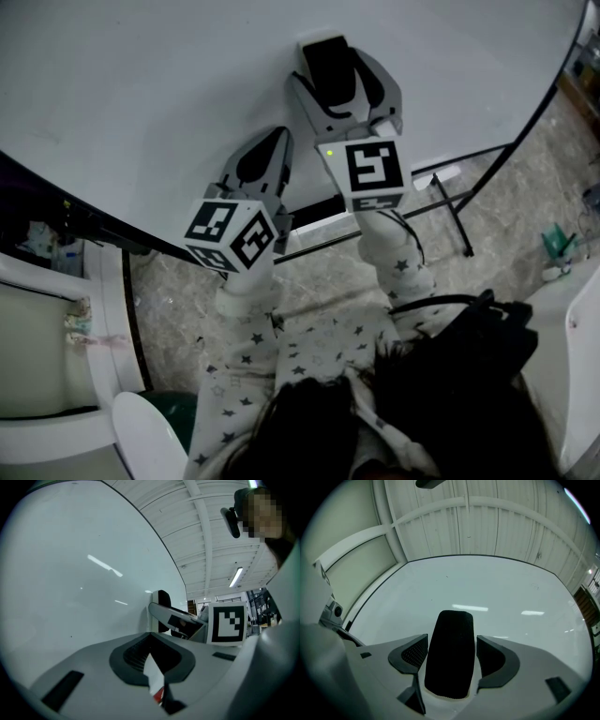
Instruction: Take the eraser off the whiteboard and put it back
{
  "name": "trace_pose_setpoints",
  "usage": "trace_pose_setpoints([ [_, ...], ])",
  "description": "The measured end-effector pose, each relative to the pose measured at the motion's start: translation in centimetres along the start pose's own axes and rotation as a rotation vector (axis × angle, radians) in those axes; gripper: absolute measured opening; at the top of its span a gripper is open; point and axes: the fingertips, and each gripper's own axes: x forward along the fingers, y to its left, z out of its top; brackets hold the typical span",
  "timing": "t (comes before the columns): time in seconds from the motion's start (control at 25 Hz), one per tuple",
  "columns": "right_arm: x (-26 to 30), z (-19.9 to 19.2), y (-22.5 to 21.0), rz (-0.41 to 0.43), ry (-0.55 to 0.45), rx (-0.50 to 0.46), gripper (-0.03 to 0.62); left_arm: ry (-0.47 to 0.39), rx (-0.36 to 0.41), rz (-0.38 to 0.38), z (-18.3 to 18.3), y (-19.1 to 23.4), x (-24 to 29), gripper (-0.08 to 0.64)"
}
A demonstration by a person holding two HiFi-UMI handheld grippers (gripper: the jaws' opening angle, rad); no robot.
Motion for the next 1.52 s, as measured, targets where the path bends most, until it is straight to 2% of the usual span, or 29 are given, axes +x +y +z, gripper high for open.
trace_pose_setpoints([
  [0.12,0.1,0.0,0.2,0.016,-0.004,0.015,0.331,0.003,-0.003,-0.006,-0.1,-0.1,0.1,0.000],
  [0.36,0.1,0.0,0.4,0.030,-0.009,0.055,0.333,0.004,-0.013,-0.004,-0.1,0.6,0.1,0.002],
  [0.52,0.1,-0.2,0.8,0.041,0.010,0.065,0.331,0.003,-0.028,0.012,0.1,2.1,-0.2,0.002],
  [0.76,-0.4,-1.7,1.6,0.098,0.076,0.139,0.330,0.007,-0.030,0.015,-0.5,2.9,0.0,0.000],
  [0.84,-0.5,-2.3,1.9,0.118,0.107,0.144,0.214,0.001,-0.040,0.010,-0.4,3.2,0.0,0.002],
  [1.08,-1.2,-4.5,3.5,0.220,0.205,0.222,0.023,-0.008,-0.053,-0.010,-0.6,3.4,0.4,0.001],
  [1.12,-1.7,-4.4,3.5,0.239,0.205,0.237,0.008,-0.009,-0.052,-0.018,-0.6,2.8,0.4,0.002],
  [1.32,-7.0,-2.5,2.2,0.341,0.208,0.295,0.008,-0.004,-0.030,-0.049,-0.6,-3.8,0.0,0.002],
  [1.4,-7.4,-3.1,2.7,0.369,0.230,0.312,0.008,0.005,-0.035,-0.056,-1.1,-3.9,-0.1,0.002],
  [1.52,-5.7,-5.0,4.5,0.408,0.269,0.333,0.008,0.021,-0.053,-0.061,-2.0,-1.3,0.1,0.001],
])
